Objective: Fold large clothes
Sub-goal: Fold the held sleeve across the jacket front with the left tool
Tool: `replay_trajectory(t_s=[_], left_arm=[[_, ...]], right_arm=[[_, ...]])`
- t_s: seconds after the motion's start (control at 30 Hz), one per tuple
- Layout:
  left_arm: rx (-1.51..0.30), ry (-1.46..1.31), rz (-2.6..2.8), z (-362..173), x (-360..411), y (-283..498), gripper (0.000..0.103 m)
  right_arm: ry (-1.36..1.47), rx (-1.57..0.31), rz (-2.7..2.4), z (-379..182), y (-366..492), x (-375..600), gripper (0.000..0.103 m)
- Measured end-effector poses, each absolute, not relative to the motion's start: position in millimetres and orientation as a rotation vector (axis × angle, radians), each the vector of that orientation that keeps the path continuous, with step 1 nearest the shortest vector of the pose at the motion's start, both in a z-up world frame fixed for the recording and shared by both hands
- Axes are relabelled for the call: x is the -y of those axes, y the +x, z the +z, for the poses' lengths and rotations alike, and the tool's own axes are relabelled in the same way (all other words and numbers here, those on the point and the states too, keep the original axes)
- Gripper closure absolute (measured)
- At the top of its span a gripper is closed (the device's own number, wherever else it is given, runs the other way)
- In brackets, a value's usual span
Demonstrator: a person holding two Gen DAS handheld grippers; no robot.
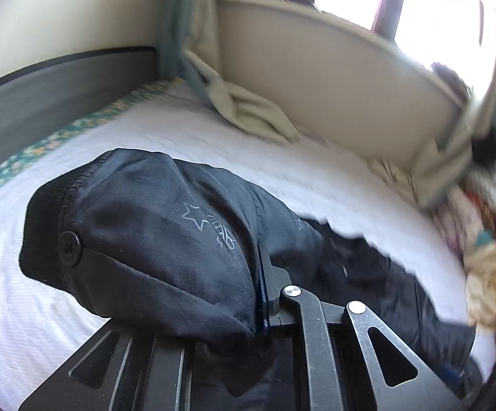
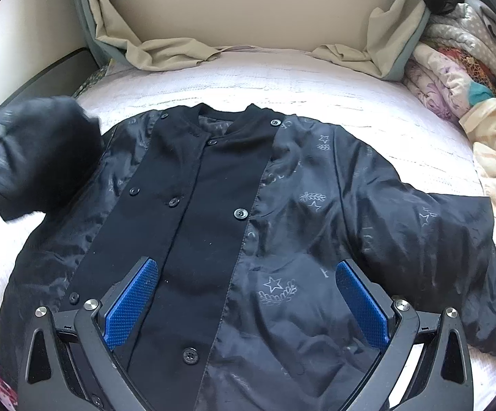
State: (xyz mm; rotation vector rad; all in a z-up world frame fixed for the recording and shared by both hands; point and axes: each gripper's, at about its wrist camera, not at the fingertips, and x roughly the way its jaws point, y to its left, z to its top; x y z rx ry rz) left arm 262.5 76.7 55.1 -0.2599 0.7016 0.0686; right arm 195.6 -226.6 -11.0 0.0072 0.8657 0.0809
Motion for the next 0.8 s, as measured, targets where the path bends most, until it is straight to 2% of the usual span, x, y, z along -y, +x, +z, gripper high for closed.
replay_trajectory(t_s=[0.13, 0.23, 0.3, 0.37, 0.67, 0.8], left_arm=[[-0.774, -0.182, -0.002, 22.7, -33.7, 262.5, 0.079], [-0.805, -0.11, -0.054, 12.0, 4.5, 252.2, 0.053], [-0.816, -0.069, -0.08, 5.0, 18.4, 243.4, 0.025], [-0.818, -0.047, -0.105, 2.9, 31.2, 232.9, 0.014], [-0.927, 0.018, -0.26, -22.9, 51.9, 174.0, 0.004], [-0.954, 0.047, -0.333, -30.5, 53.2, 151.9, 0.002]], right_arm=[[0.027, -0.854, 0.073, -5.3, 195.7, 233.7, 0.0], [0.051, -0.849, 0.062, -1.6, 196.9, 242.2, 0.0], [0.068, -0.848, 0.051, -0.3, 198.5, 248.2, 0.0], [0.086, -0.852, 0.047, -0.1, 199.8, 252.6, 0.0], [0.13, -0.881, 0.047, -2.8, 204.3, 259.2, 0.0], [0.118, -0.898, 0.038, -5.4, 204.8, 259.5, 0.014]])
